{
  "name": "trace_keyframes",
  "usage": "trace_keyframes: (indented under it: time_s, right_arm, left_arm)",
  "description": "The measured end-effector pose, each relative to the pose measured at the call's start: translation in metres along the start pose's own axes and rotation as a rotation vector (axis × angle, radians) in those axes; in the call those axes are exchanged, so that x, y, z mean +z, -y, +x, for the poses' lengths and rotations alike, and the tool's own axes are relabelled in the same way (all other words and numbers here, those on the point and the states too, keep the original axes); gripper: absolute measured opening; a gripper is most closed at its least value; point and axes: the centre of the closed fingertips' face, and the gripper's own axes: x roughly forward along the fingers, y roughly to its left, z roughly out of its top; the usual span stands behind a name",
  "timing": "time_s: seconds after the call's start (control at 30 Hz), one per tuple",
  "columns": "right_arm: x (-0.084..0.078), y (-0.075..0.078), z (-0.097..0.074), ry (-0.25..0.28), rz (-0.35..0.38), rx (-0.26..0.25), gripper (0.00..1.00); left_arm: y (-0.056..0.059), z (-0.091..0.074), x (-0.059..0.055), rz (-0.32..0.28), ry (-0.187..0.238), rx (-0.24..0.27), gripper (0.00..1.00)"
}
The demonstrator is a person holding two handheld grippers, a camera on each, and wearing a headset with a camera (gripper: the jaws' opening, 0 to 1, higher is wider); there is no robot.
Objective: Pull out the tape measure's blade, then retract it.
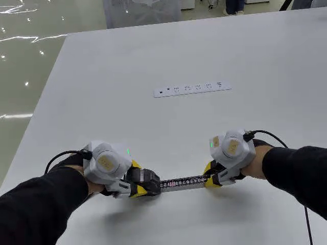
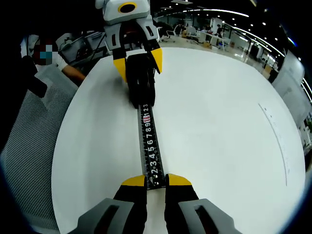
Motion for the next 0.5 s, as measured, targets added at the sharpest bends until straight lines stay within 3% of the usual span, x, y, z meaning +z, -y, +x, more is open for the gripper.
trace_keyframes:
  time_s: [0.5]
  right_arm:
    - [-0.0077, 0.001, -0.0031, -0.009, 0.01, 0.0, 0.08]
  left_arm:
    - [0.0001, -0.0006, 0.0, 0.006, 0.004, -0.003, 0.29]
